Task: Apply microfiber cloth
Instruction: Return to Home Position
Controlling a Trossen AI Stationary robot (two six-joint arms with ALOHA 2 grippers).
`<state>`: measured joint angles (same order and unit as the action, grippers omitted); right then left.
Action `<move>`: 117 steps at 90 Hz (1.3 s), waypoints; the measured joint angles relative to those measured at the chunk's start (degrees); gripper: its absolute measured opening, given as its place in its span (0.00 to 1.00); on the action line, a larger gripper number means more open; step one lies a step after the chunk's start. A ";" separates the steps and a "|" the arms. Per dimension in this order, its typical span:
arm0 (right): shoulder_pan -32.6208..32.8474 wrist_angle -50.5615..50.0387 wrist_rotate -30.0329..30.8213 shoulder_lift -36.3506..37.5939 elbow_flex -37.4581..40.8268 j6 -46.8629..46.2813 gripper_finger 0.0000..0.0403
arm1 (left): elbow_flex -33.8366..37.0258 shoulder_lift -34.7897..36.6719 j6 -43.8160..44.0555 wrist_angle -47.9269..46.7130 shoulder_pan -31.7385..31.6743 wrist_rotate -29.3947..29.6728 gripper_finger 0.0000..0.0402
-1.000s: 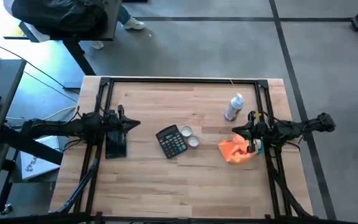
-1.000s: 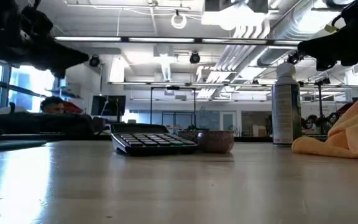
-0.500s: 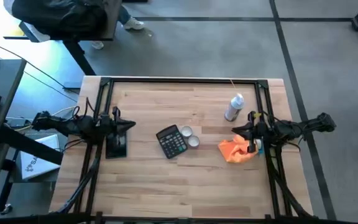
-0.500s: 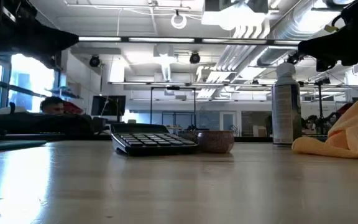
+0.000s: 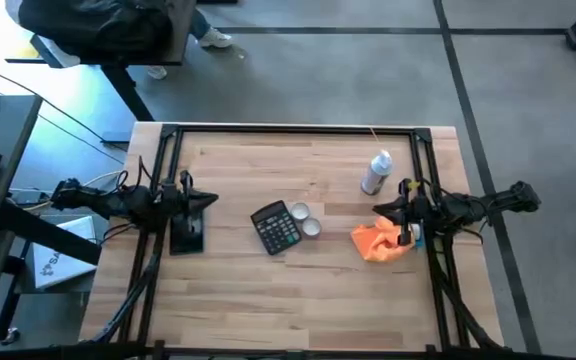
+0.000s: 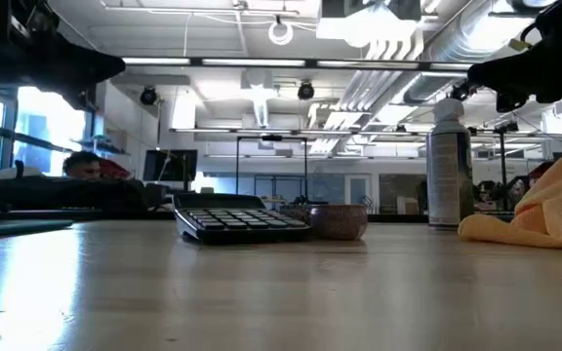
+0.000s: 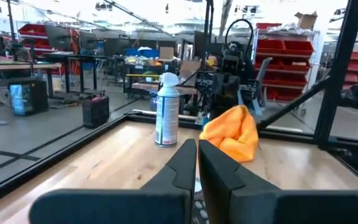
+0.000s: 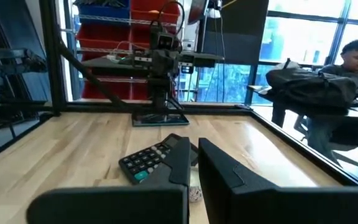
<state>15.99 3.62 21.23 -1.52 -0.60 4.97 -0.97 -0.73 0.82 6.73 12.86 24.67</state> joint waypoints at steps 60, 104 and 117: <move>0.00 -0.04 0.00 -0.02 0.00 0.00 0.00 | -0.02 -1.25 15.05 -5.50 0.33 -14.96 0.00; 0.00 -0.07 0.00 -0.02 0.00 0.00 0.00 | -0.02 -1.25 15.08 -5.54 0.33 -14.95 0.00; 0.00 -0.07 0.00 -0.02 -0.02 0.00 0.00 | -0.02 -1.25 15.08 -5.54 0.33 -14.95 0.00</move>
<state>15.99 3.55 21.23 -1.54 -0.62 4.97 -0.99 -1.98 15.90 1.19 13.19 9.72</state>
